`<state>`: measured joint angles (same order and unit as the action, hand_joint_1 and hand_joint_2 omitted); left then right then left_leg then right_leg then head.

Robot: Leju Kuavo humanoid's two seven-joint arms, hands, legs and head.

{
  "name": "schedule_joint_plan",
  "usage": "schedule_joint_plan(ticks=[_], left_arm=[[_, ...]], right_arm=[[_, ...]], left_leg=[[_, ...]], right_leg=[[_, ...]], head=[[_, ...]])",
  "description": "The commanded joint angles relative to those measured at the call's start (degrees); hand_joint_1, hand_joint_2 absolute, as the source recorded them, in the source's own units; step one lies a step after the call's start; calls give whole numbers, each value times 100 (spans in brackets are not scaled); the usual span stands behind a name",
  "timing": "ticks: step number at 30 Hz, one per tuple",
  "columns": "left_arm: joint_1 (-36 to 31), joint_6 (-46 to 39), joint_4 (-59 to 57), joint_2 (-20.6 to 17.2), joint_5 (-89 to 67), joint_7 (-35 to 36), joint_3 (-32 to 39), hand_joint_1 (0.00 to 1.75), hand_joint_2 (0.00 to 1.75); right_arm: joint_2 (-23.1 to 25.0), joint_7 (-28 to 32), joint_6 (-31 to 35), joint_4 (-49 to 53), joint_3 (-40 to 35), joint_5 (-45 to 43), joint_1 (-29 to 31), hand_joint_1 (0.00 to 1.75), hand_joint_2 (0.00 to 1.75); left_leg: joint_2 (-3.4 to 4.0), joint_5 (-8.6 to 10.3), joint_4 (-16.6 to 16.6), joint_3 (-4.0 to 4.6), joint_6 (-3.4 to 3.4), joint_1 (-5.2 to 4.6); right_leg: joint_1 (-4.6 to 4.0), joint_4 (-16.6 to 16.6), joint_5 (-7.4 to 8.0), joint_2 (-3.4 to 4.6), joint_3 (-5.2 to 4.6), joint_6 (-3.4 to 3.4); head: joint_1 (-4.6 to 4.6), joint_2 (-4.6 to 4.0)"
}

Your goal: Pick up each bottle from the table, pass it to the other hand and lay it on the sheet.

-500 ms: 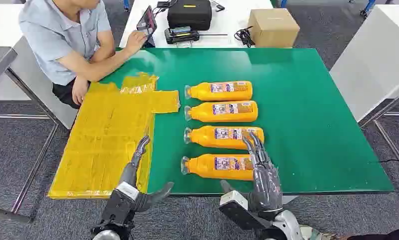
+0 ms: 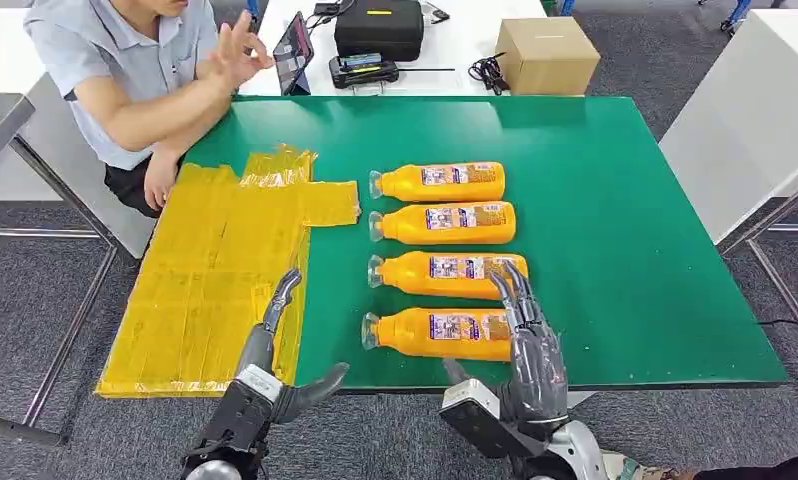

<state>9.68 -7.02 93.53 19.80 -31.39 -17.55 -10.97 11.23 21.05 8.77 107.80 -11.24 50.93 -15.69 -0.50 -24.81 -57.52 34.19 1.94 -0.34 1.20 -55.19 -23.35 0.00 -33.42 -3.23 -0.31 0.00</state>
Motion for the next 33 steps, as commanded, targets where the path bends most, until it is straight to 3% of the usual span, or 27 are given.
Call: schedule_joint_plan(ticks=[1, 4, 10, 13, 19, 33], left_arm=[[2, 101, -70, 20, 149, 75, -174, 0, 175], [-29, 160, -113, 20, 193, 103, -173, 0, 175], [-83, 218, -162, 20, 205, 57, -162, 0, 175], [-122, 309, -185, 20, 200, 17, -172, 0, 175], [-213, 376, -293, 20, 175, 1, -288, 0, 175], [-394, 504, -484, 11, 170, -7, -495, 0, 175]], right_arm=[[4, -348, 50, -466, 408, 617, 116, 0, 175], [-209, -676, 306, -647, 342, 1716, 171, 0, 175], [-635, -1041, 19, -950, 167, 2254, 345, 0, 175], [-856, -1079, -336, -1133, 128, 1863, 470, 0, 175], [-1198, -1274, -512, -1480, -44, 1973, 780, 0, 175], [-1424, -1370, -926, -2287, -194, 1707, 1345, 0, 175]], left_leg=[[2, -13, -1, -27, -12, 11], [6, -15, 1, -33, -14, 14], [10, -15, 4, -38, -13, 15], [4, -7, 4, -23, -9, 10], [7, -9, 1, -25, -9, 8], [6, -6, 3, -25, -9, 6]], right_leg=[[-12, 6, -10, -2, 31, 16], [-15, 8, -10, 1, 37, 18], [-16, 16, -7, 5, 44, 17], [-11, 12, -3, 1, 29, 11], [-10, 10, -3, 3, 30, 12], [-8, 11, 0, 2, 28, 10]], head=[[0, 0], [0, 0], [0, 0], [0, 0], [0, 0], [-2, 0]])
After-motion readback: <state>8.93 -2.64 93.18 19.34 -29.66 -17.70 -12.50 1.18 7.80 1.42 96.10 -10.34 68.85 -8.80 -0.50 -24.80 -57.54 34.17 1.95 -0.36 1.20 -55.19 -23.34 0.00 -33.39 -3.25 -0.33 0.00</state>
